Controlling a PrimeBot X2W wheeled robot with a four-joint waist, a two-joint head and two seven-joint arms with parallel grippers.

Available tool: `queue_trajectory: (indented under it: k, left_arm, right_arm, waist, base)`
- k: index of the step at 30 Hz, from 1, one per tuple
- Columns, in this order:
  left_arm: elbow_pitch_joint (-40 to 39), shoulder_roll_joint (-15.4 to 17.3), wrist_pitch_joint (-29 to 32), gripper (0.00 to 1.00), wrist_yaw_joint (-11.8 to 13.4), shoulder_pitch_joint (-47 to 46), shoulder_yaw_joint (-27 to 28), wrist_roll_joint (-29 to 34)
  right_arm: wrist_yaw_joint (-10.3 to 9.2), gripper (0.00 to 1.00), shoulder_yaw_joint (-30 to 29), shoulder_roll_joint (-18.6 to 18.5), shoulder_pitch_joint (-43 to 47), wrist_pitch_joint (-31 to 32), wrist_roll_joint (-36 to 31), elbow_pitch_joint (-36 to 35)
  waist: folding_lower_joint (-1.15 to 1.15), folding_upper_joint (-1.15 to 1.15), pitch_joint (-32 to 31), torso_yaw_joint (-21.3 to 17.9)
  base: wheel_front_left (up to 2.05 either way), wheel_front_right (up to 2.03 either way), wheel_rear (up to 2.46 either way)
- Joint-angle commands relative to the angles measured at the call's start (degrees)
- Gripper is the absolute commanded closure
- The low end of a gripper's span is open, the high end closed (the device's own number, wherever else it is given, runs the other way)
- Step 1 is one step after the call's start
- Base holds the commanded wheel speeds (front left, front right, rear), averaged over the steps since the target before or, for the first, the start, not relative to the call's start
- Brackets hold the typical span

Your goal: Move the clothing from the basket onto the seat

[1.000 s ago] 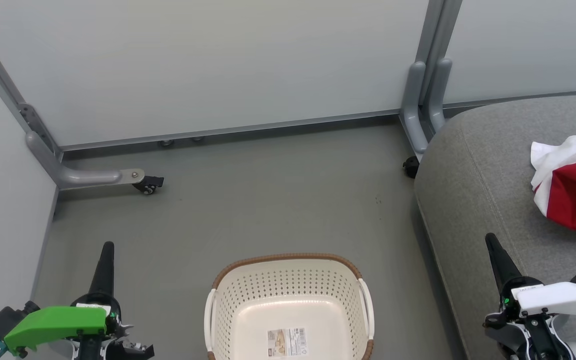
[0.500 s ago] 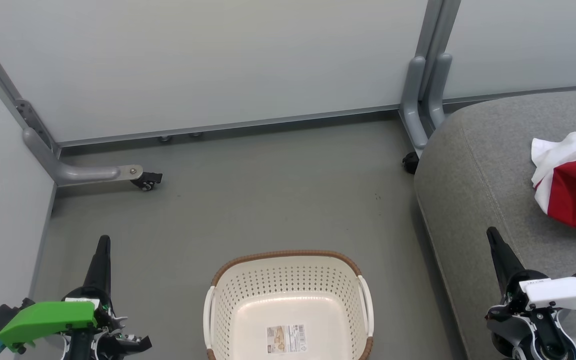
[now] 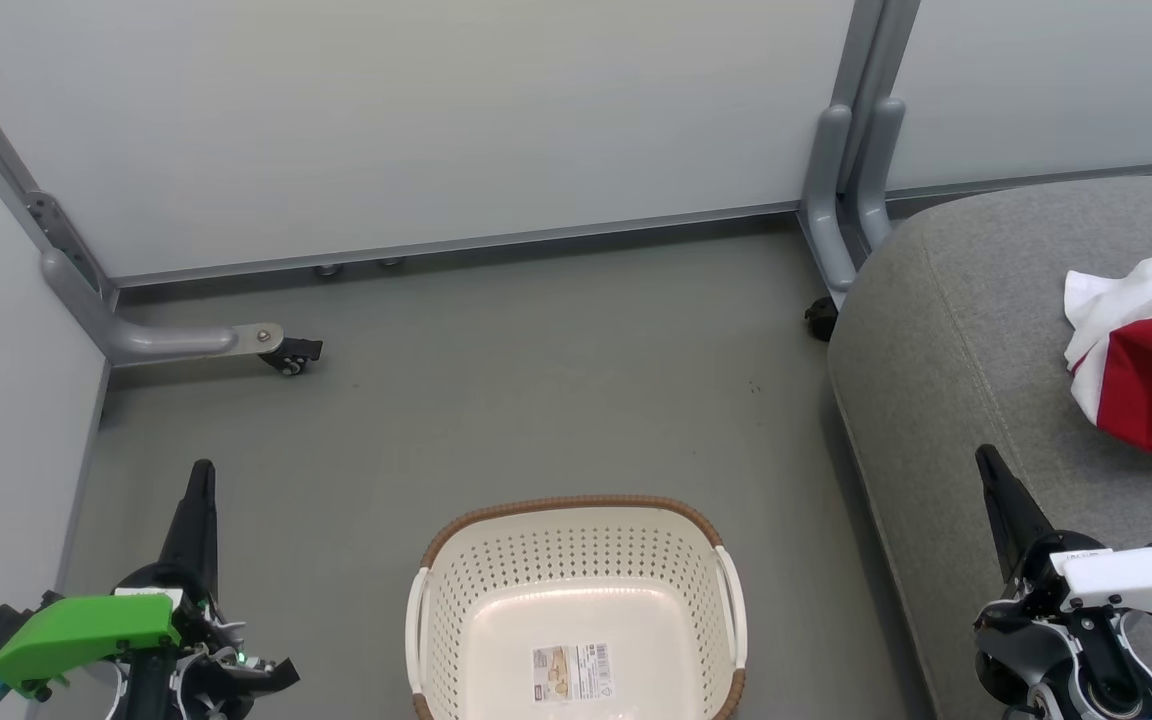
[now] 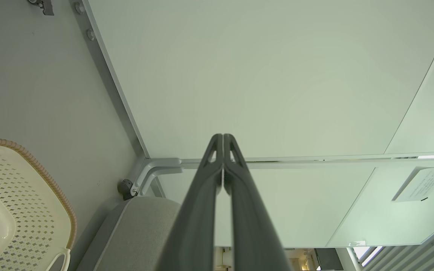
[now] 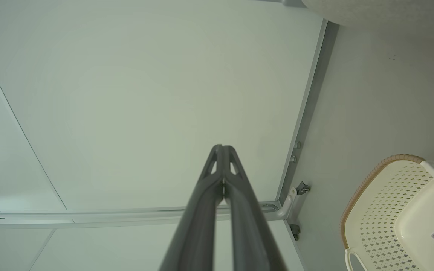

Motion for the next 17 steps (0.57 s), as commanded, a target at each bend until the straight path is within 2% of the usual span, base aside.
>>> queue_trajectory:
  k: [1,17]
  left_arm:
    - [0.1,0.0,0.2,1.0,-0.3,-0.8,0.2,-0.2]
    - [0.1,-0.3,0.4,1.0,-0.3,-0.7,0.6,0.3]
  right_arm:
    - [-0.02,1.0,-0.2,-0.2,-0.5,0.2,0.2,0.2]
    - [-0.02,1.0,-0.4,0.0,-0.6,0.4,-0.2,0.2]
  waist:
    - [0.0,0.0,0.0,0.0]
    - [0.0,0.0,0.0,0.0]
  base:
    - [0.0,0.0,0.0]
    - [0.0,0.0,0.0]
